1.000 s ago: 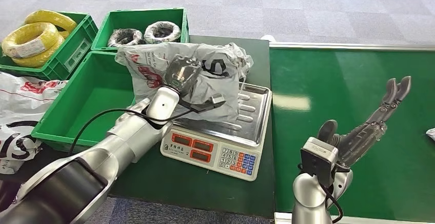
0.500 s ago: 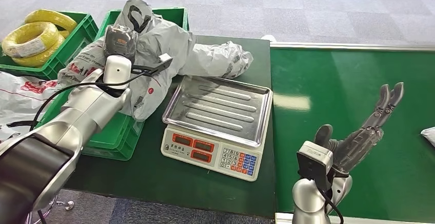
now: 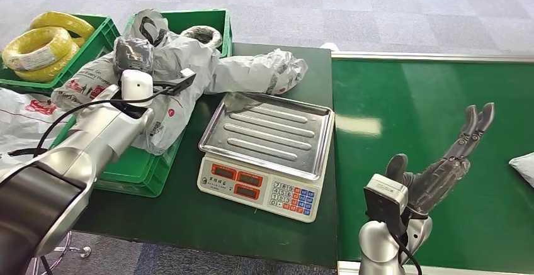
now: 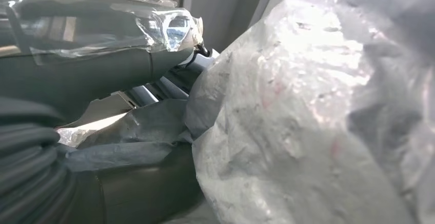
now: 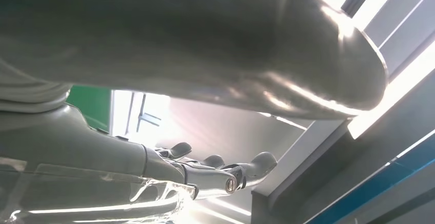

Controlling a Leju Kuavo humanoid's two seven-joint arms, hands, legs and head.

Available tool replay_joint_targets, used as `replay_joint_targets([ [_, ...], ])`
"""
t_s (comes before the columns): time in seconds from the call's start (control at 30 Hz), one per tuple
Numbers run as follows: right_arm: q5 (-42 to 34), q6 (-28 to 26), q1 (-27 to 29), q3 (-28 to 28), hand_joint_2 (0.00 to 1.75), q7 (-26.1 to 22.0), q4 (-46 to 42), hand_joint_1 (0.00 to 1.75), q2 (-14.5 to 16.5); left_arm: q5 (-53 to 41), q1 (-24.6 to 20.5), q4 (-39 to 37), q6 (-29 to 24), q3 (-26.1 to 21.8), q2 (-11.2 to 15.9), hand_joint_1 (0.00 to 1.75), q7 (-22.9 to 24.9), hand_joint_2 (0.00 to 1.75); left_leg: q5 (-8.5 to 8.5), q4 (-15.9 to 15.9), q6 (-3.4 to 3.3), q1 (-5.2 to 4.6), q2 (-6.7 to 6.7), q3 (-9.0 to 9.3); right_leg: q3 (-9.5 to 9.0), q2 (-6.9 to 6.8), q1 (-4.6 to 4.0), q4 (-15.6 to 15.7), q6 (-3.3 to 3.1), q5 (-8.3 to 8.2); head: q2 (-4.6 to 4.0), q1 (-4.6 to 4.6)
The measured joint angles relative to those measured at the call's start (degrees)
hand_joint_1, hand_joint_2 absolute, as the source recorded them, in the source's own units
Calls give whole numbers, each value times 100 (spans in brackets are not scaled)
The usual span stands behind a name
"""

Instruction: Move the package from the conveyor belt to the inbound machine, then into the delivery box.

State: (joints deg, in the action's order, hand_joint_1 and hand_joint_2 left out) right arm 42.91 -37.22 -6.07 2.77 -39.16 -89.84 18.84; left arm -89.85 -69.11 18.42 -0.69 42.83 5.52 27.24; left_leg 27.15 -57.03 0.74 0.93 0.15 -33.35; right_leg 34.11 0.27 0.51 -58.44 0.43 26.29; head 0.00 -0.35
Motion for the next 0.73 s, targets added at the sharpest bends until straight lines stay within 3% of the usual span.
replay_joint_targets([
  [0.27, 43, 0, 48, 6, 0, 58, -19, 0, 0, -4, 5, -169, 488, 75, 201, 169, 472, 175, 0, 0, 0, 0, 1, -1, 0, 0, 0, 0, 0, 0, 0, 1],
  [0.73, 26, 0, 46, 32, 0, 67, -19, 0, 0, -7, 38, -293, 677, 136, 441, 168, 568, 175, 0, 0, 0, 0, -2, -2, 0, -1, 0, 0, 0, 0, 0, 1],
])
